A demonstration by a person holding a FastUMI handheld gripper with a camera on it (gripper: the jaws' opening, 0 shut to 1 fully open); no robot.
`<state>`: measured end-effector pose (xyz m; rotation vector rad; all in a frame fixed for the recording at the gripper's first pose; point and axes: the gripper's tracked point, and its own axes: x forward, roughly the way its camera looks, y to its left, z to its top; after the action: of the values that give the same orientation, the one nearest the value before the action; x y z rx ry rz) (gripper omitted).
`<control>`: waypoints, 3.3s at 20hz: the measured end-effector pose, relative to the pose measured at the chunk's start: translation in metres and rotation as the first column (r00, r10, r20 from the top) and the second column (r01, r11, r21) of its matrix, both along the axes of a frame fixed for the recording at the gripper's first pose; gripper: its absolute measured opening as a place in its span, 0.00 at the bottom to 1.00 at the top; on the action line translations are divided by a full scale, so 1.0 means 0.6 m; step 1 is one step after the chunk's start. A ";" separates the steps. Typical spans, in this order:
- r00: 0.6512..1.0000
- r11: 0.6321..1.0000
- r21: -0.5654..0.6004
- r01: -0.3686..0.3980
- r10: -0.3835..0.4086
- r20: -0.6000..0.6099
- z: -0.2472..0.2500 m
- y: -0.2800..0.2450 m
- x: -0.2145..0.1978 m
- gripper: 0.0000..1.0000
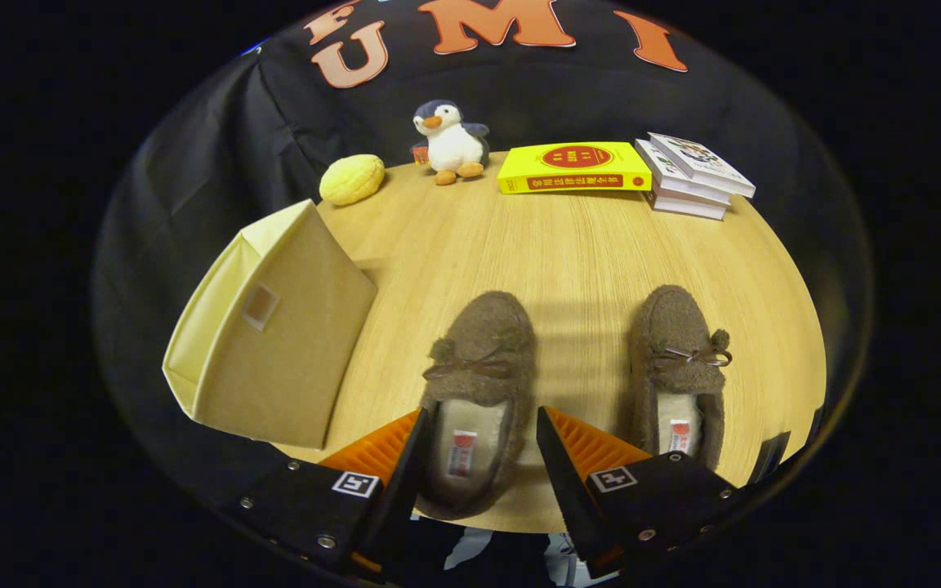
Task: Open the storage box then place both shoes into the box .Put the left shoe in first, then the right shoe, with the right side of both shoes facing outward in a uniform manner.
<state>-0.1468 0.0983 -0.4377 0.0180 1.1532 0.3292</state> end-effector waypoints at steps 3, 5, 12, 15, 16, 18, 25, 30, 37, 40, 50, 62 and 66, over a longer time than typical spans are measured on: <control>1.000 1.000 -0.009 -0.016 0.016 -0.006 -0.031 -0.008 -0.003 0.70; 0.999 0.999 -0.040 -0.018 0.019 0.033 -0.049 -0.014 0.014 0.63; 0.998 0.997 -0.072 -0.012 0.017 0.068 -0.097 -0.002 0.052 0.32; 0.998 0.998 -0.057 0.022 -0.019 0.063 -0.097 -0.001 0.061 0.17; 0.998 0.998 -0.048 0.037 -0.035 0.053 -0.094 -0.002 0.063 0.14; 0.998 0.998 -0.019 0.060 -0.060 0.022 -0.083 0.001 0.058 0.05; 0.986 0.986 0.041 0.162 -0.163 0.038 0.039 0.014 0.087 0.04; 0.979 0.979 0.072 0.189 -0.194 0.065 0.153 0.064 0.123 0.04; 0.990 0.979 0.159 0.130 -0.138 0.038 0.236 0.244 0.145 0.04; 0.994 0.982 0.156 0.105 -0.109 0.016 0.236 0.322 0.141 0.04; 0.992 0.993 0.078 0.088 -0.080 -0.102 0.134 0.484 0.093 0.04; 0.959 0.998 0.061 0.034 -0.016 -0.284 0.019 0.554 0.020 0.13; 0.945 0.990 0.137 -0.041 0.083 -0.316 0.043 0.551 -0.006 0.23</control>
<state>-0.1506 0.4287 -0.4120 0.1539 1.4559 0.4689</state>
